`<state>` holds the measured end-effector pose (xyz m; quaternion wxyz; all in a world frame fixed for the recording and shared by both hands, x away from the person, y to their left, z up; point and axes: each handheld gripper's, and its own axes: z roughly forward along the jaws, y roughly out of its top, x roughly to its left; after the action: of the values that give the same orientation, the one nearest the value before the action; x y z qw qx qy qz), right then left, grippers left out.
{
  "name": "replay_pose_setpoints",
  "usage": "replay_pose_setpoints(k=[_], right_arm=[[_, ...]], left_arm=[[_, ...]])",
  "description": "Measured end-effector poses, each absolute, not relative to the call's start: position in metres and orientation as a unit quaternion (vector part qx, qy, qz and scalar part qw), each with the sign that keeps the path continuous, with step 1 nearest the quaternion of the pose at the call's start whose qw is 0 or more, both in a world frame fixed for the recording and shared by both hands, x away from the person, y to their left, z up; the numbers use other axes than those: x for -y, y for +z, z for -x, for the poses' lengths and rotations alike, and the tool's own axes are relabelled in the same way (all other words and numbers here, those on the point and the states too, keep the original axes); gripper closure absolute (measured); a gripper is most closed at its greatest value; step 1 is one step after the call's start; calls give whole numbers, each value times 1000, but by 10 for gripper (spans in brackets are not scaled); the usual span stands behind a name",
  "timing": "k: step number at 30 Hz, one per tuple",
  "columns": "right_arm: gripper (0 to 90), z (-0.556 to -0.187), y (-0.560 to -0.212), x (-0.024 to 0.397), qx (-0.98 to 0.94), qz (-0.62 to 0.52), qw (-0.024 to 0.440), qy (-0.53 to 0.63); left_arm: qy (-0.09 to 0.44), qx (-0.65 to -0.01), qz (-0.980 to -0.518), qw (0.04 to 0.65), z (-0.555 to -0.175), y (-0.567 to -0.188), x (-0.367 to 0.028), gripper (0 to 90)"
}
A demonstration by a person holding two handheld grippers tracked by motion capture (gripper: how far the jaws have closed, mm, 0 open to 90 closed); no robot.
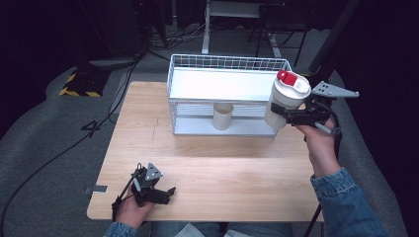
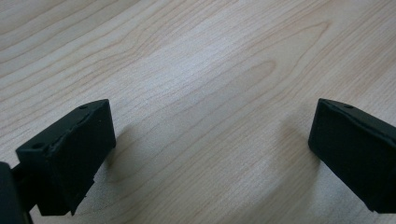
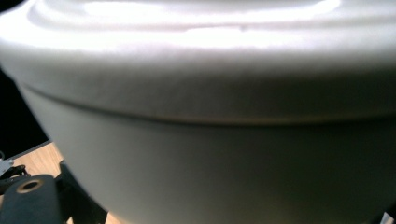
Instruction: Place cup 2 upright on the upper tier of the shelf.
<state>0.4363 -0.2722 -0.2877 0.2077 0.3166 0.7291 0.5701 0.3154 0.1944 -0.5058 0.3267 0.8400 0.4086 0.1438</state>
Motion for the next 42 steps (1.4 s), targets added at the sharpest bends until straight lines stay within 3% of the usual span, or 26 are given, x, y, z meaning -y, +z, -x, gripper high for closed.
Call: replay_pose_setpoints(k=[25, 42], right_arm=[[117, -483, -254, 236, -731, -304, 215, 572], [117, -517, -254, 204, -734, -298, 212, 573]], left_arm=[[143, -410, -841, 324, -315, -505, -192, 11], [148, -411, -839, 324, -316, -505, -192, 11]])
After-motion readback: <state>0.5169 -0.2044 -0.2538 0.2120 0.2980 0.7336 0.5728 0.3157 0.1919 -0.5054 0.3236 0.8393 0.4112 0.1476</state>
